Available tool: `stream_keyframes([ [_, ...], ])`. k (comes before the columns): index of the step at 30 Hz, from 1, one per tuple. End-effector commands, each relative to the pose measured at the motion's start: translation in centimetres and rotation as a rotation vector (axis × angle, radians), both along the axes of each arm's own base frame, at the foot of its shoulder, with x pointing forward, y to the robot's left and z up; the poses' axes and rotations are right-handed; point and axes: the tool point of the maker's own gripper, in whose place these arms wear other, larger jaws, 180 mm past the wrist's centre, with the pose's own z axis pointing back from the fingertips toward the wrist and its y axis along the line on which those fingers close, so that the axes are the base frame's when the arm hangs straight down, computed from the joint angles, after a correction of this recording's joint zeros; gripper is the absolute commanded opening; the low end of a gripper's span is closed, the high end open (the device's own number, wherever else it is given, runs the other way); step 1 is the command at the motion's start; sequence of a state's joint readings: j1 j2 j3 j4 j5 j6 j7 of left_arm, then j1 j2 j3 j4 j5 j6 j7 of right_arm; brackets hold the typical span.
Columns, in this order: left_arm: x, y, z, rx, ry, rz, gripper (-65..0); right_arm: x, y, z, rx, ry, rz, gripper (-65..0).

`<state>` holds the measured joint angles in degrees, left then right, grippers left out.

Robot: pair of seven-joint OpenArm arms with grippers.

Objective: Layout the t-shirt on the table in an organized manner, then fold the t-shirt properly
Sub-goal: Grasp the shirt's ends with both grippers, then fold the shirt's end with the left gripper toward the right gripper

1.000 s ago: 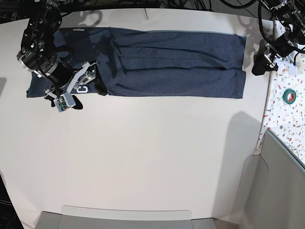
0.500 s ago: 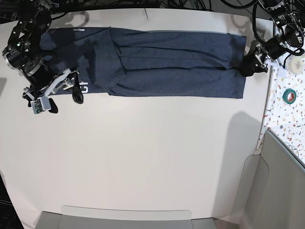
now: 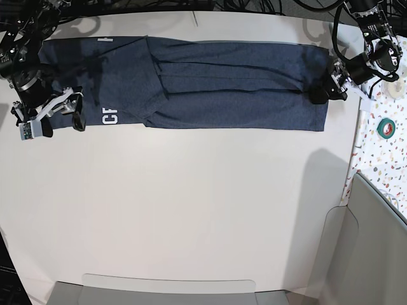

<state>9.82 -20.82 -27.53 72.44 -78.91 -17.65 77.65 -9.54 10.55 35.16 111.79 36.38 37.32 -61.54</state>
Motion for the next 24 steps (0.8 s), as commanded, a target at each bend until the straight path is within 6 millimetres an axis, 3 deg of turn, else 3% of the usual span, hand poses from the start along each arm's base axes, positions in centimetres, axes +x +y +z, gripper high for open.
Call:
stream_keyframes([
  [1, -0.3, -0.4, -0.2, -0.003, 0.017, -0.021, -32.0, 0.5, -0.4, 1.1, 0.001, -0.046, -0.004, -12.9],
  [6, -0.2, -0.4, -0.1, -0.003, 0.016, -0.022, -36.7, 0.3, -1.1, 0.6, 0.005, -0.03, -0.017, -13.0],
  [8, 0.0, -0.3, 0.3, 0.006, 0.003, -0.027, -45.1, 0.0, -1.0, 0.4, 0.005, -0.021, -0.014, -13.2],
  [11, 0.7, -0.7, 2.0, 0.051, -0.056, -0.064, -65.0, -0.1, -0.9, 0.3, 0.005, -0.017, -0.01, -19.4],
  [14, 1.7, -1.2, 4.2, 0.099, -0.132, -0.104, -63.0, 0.0, -1.0, 0.3, 0.004, -0.019, -0.015, -33.1],
  [17, 2.3, -1.8, 6.0, 0.137, -0.193, -0.138, -65.0, -0.1, -1.1, 0.3, 0.001, -0.016, -0.017, -44.8],
  [19, 2.6, -2.2, 7.1, 0.159, -0.229, -0.159, -65.0, -0.1, -1.3, 0.2, 0.0, -0.015, -0.022, -49.8],
  [24, 3.1, -4.0, 9.8, 0.211, -0.324, -0.228, -65.0, -1.1, -4.6, 0.3, -0.001, -0.015, -0.127, -57.8],
])
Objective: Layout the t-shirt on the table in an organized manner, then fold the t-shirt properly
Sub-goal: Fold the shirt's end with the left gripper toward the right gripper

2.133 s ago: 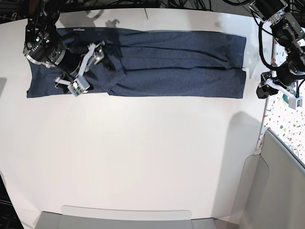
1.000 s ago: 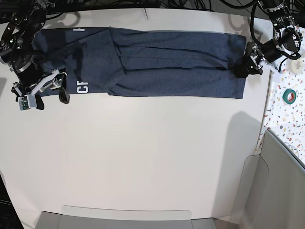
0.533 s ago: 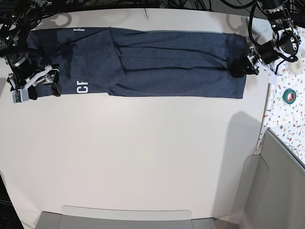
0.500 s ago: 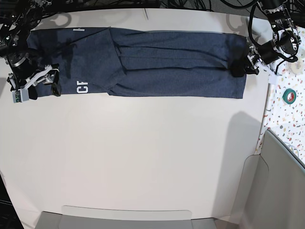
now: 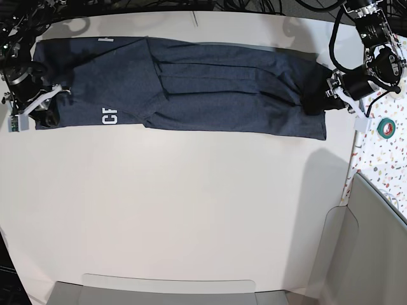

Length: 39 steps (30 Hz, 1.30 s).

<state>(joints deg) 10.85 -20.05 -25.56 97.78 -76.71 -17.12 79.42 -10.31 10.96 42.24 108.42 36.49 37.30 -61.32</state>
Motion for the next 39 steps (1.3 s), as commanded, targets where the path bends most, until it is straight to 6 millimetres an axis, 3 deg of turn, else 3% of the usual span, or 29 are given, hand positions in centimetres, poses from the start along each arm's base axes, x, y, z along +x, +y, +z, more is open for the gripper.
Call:
stream_keyframes([
  [1, 0.6, -1.1, 1.6, 0.0, -0.054, -0.045, -65.0, 0.1, -1.5, 1.0, -0.008, -0.039, -0.034, -59.3],
  [5, 0.0, -4.4, 1.2, 0.012, -0.043, -0.156, -65.0, -1.7, -6.1, 0.8, -0.018, -0.02, -0.155, -63.0],
  [9, -0.6, -9.1, 0.4, -0.044, -0.024, -0.265, -65.0, -4.0, -10.4, 0.5, -0.033, 0.013, -0.256, -63.5],
  [15, 0.4, -16.3, 1.1, -0.033, -0.075, -0.479, -65.0, -6.9, -14.1, 0.8, -0.045, 0.027, -0.365, -63.5],
  [20, 1.1, -20.5, 1.9, 0.011, -0.131, -0.604, -65.0, -7.9, -14.5, 0.6, -0.05, 0.041, -0.384, -63.5],
  [25, 1.1, -23.3, 1.9, 0.064, -0.162, -0.675, -65.0, -7.9, -14.4, 0.6, -0.047, 0.042, -0.384, -63.5],
  [30, -0.2, -26.0, 1.6, 0.07, -0.164, -0.74, -65.0, -7.8, -14.4, 0.5, -0.046, 0.044, -0.382, -63.6],
  [39, -1.4, -27.6, 1.5, 0.059, -0.172, -0.791, -65.0, -7.9, -13.9, -0.1, -0.03, 0.05, -0.382, -63.6],
])
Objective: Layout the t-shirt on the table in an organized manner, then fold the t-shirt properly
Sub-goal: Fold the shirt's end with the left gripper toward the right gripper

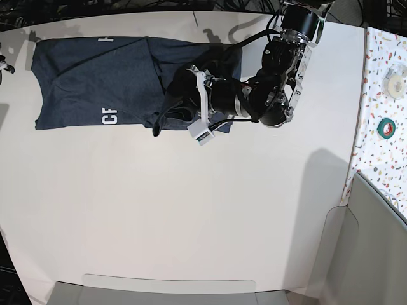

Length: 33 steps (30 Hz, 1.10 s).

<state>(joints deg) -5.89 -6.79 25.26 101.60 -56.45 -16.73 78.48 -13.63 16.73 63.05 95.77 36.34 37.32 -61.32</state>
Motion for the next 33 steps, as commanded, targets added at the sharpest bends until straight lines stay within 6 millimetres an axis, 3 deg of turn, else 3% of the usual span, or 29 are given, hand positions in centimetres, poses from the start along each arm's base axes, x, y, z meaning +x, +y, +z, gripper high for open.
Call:
stream_keyframes([
  [1, 0.7, -0.8, 1.6, -0.055, -0.037, 0.007, -65.0, 0.5, -0.3, 1.3, -0.025, -0.04, 0.009, -63.6],
  [11, 1.3, -2.1, 3.0, -0.102, -0.061, 0.009, -65.0, 0.6, -0.2, 1.2, -0.023, -0.039, 0.01, -63.6],
  [20, 1.4, -2.7, 1.6, -0.106, 0.007, 0.022, -65.0, 0.6, -0.2, 1.2, -0.023, -0.039, 0.01, -63.6],
  [29, 2.0, -4.0, 2.9, -0.176, -0.013, 0.052, -64.9, 0.5, -0.1, 1.2, -0.021, -0.039, 0.01, -63.6],
  [33, 2.0, -4.3, 2.5, -0.177, 0.012, 0.054, -64.9, 0.5, 0.0, 0.9, -0.014, -0.039, 0.007, -63.6],
])
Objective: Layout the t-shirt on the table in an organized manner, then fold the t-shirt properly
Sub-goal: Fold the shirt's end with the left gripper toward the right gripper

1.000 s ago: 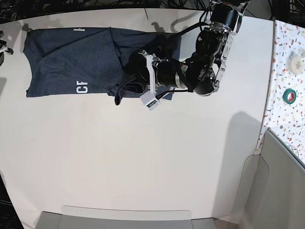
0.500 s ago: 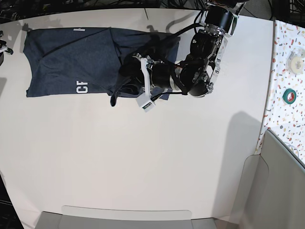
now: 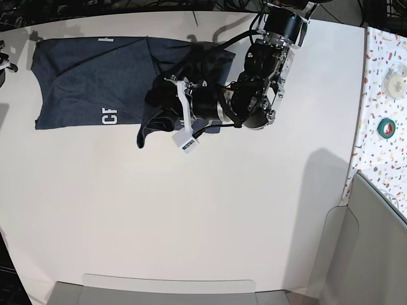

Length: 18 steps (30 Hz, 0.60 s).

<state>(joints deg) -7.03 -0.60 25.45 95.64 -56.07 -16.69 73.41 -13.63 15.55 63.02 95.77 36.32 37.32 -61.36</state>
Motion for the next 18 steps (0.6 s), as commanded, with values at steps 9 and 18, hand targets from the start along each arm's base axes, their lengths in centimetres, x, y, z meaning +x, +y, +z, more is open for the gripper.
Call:
stream_keyframes([
  [9, 0.47, -0.75, 1.4, -0.052, -0.015, -0.002, -63.2, 0.62, -0.38, 1.41, -0.03, -0.041, 0.011, -63.5],
  [18, 0.33, -0.43, 1.09, -0.045, -0.004, 0.001, -30.8, 0.6, -0.39, 1.37, -0.029, -0.04, 0.01, -63.5],
])
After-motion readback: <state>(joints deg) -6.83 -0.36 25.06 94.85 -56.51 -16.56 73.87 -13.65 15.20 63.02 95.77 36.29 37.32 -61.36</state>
